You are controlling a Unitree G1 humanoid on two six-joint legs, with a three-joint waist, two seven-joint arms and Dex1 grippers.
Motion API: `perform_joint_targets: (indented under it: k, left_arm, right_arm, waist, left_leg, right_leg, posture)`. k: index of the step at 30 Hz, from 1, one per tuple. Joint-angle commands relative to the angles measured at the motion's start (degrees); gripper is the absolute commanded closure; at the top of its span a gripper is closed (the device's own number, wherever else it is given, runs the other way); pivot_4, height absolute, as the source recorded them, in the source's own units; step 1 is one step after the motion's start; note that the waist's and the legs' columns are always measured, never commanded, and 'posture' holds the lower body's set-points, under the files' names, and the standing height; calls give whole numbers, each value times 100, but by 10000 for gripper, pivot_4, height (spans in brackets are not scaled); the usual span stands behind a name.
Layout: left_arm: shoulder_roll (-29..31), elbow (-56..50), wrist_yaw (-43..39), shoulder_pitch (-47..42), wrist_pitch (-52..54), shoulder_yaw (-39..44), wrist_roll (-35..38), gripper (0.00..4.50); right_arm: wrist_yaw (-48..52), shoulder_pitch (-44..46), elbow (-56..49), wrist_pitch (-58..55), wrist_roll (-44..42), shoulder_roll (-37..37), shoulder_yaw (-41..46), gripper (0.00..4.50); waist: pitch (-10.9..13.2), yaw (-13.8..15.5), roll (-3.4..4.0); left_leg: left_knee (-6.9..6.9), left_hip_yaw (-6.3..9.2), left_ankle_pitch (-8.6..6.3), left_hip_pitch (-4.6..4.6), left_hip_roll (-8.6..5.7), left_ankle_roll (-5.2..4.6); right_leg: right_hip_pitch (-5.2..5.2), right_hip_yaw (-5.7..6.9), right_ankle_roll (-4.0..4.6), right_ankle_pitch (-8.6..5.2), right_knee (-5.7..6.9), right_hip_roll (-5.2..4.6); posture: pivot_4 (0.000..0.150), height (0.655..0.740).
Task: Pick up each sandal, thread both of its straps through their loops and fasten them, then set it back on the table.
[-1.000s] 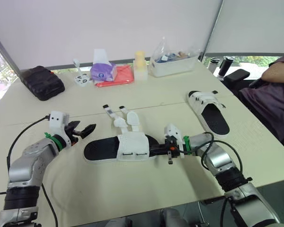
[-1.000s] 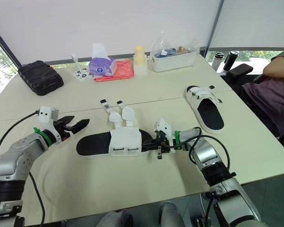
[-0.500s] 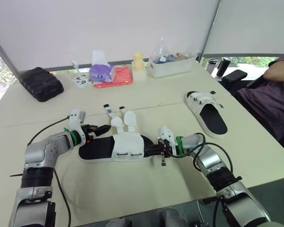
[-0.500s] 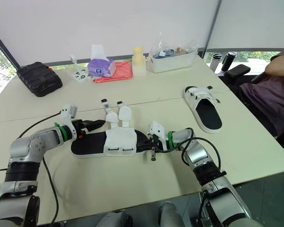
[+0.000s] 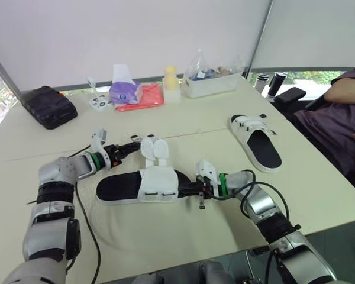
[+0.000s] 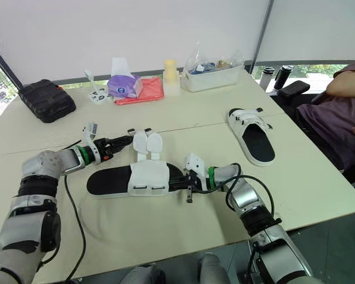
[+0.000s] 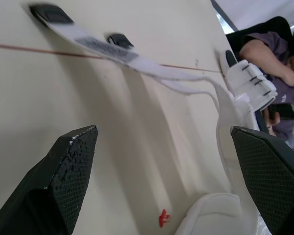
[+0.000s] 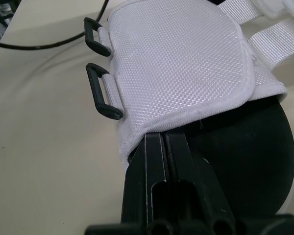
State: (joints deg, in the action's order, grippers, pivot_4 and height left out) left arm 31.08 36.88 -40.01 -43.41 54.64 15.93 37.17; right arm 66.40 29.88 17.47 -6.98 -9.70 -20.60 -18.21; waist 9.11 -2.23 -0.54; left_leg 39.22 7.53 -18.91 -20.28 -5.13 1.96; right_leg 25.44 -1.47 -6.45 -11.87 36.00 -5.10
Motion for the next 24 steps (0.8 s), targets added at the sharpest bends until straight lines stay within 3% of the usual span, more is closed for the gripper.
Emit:
perform_joint_targets:
  k: [1, 7, 13, 17, 24]
  left_arm:
    - [162, -467, -175, 272, 183, 335, 232, 0]
    - [-163, -1490, -31, 629, 792, 783, 896, 0]
    - [-619, -1668, 213, 664, 937, 542, 845, 0]
    - [-822, -1055, 315, 472, 517, 397, 543, 0]
    - [-1106, 1366, 305, -753, -1090, 872, 263, 0]
  right_arm:
    - [-32, -151, 59, -56, 235, 10, -202, 44724]
    - [-22, -150, 130, -16, 255, 37, -246, 44724]
    - [-26, -149, 209, 56, 307, 91, -283, 44724]
    - [-56, -152, 246, 90, 329, 116, -272, 44724]
    - [-110, -208, 230, 120, 359, 146, -274, 44724]
  waist:
    - [0, -13, 0]
    - [-2, 2, -4]
    - [-3, -19, -3]
    - [-3, -26, -3]
    - [-5, -23, -8]
  left_leg:
    - [-1, 0, 0, 1, 0, 0]
    - [-1, 6, 1, -1, 0, 1]
    - [-3, 6, 1, 5, 0, 2]
    - [-5, 5, 1, 6, 2, 3]
    - [-5, 6, 4, 6, 1, 8]
  right_leg:
    - [0, -1, 0, 0, 0, 0]
    - [-2, 0, 0, 0, 0, 0]
    - [-6, 0, 0, 0, -1, 1]
    - [-4, -1, 1, 0, -1, 3]
    - [-6, 3, 1, 0, -1, 4]
  posture:
    - [1500, 7400]
    - [1500, 7400]
    - [1500, 7400]
    - [1500, 7400]
    - [1500, 7400]
